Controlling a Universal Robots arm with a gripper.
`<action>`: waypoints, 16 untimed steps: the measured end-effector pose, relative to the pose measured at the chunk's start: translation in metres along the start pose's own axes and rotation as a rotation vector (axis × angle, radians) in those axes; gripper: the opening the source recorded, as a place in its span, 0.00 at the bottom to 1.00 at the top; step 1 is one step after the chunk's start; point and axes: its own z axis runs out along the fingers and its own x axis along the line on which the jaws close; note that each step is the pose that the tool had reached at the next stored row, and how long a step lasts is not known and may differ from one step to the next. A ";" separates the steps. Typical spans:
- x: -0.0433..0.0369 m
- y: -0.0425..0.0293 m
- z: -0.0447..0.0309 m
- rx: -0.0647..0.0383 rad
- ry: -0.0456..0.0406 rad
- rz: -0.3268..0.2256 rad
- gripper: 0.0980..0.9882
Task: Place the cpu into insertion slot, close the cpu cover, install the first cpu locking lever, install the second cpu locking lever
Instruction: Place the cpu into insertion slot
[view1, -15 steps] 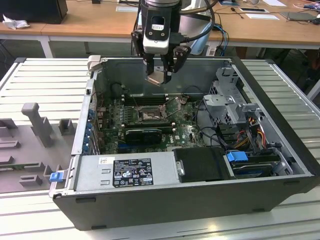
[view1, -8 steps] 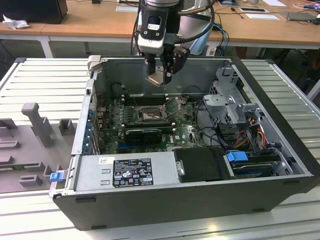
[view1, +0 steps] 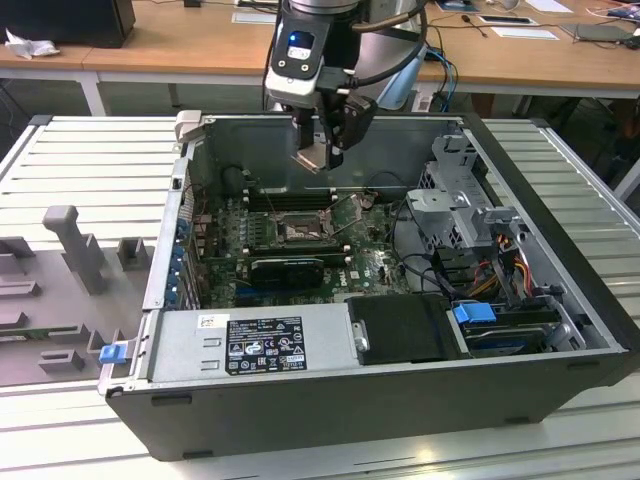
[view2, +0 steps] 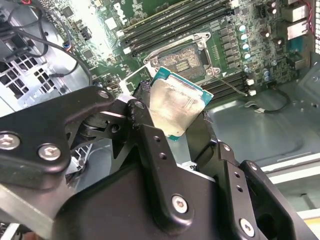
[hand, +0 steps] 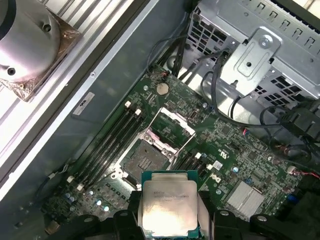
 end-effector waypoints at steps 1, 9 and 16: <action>0.0000 0.0000 0.0000 0.000 -0.0005 0.005 0.48; 0.0000 0.0000 0.0004 -0.001 -0.0058 0.066 0.48; 0.0000 0.0000 0.0006 -0.002 -0.0088 0.100 0.48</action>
